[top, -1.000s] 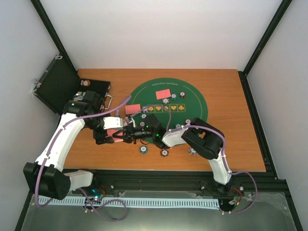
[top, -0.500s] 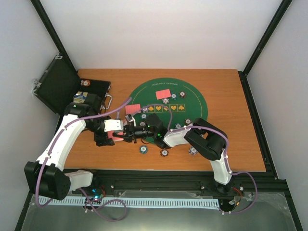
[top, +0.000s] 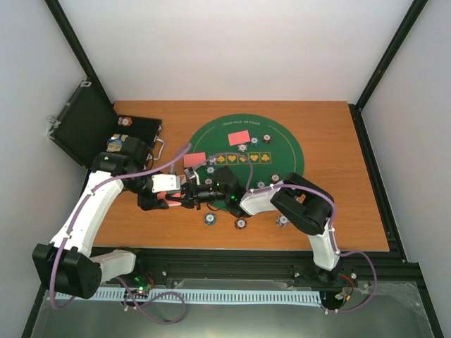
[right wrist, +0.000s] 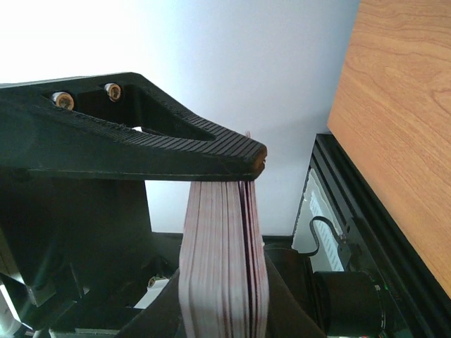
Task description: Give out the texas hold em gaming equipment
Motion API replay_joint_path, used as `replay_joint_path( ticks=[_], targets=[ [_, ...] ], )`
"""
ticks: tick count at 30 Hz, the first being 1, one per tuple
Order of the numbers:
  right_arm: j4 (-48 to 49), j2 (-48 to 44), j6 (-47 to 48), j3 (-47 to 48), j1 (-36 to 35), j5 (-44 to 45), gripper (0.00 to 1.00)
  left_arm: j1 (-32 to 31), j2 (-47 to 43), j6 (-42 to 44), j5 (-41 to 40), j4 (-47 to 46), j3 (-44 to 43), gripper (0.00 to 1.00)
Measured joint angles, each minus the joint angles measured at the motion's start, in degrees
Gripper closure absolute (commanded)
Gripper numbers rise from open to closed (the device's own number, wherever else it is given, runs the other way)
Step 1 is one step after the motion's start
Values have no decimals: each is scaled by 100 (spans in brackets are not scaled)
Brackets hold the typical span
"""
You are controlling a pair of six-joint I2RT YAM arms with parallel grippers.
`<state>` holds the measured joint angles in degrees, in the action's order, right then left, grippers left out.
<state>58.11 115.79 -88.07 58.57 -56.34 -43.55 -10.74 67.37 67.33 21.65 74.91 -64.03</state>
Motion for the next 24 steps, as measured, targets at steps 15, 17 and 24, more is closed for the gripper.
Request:
replay_joint_path(
  ticks=[15,17,24],
  targets=[
    [37,-46,42,0,0,-9,97,-4,-15,-9,-2,-149,221,21],
    [35,-70,57,0,0,-17,97,-4,-15,-9,-2,-173,262,25],
    [-2,-111,105,0,0,-20,97,-4,-11,-2,-9,-201,264,42]
  ],
)
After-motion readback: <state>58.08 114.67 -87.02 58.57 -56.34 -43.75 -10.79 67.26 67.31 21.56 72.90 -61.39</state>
